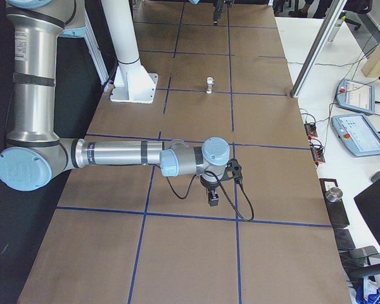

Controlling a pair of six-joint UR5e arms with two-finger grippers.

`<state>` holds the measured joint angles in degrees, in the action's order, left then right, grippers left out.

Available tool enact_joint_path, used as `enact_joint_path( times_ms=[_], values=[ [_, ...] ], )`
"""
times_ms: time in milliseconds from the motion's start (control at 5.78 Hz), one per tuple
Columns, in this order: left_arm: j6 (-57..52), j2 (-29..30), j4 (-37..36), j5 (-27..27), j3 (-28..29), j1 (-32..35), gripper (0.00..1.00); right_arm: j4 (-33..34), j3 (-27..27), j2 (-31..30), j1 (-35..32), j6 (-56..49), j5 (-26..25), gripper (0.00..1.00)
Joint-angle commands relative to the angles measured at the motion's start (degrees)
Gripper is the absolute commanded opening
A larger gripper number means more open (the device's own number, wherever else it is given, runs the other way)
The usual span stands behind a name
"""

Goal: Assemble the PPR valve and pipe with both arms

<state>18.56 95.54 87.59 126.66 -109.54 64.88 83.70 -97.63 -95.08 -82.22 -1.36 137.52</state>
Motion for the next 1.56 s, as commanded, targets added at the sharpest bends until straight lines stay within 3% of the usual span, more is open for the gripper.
enact_joint_path(
  times_ms=[0, 346, 519, 865, 1211, 1383],
  values=[
    [-19.87, -6.92, 0.04, 7.25, 6.22, 15.20, 1.00, 0.15, 0.07, 1.74, 0.92, 3.81, 0.64, 1.00],
    [-31.37, -9.75, 0.65, 8.95, 13.02, 25.18, 1.00, -0.12, -0.10, 2.00, 1.01, 6.44, 0.64, 1.00],
    [-30.35, -11.50, 0.74, 10.35, 12.34, 25.47, 1.00, -0.47, -0.71, 3.14, 3.80, 13.51, 0.38, 1.00],
    [-28.95, -12.31, 0.83, 10.54, 12.07, 25.47, 1.00, -9.21, -1.07, 4.38, 12.50, 24.86, -0.67, 1.00],
    [-27.27, -12.22, 1.18, 10.98, 11.98, 25.39, 1.00, -15.84, -0.89, 2.02, 18.48, 30.27, -8.90, 1.00],
    [-27.27, -12.13, 1.18, 12.63, 11.98, 25.39, 1.00, -16.03, -0.98, 1.31, 19.37, 30.28, -9.55, 1.00]
  ],
)
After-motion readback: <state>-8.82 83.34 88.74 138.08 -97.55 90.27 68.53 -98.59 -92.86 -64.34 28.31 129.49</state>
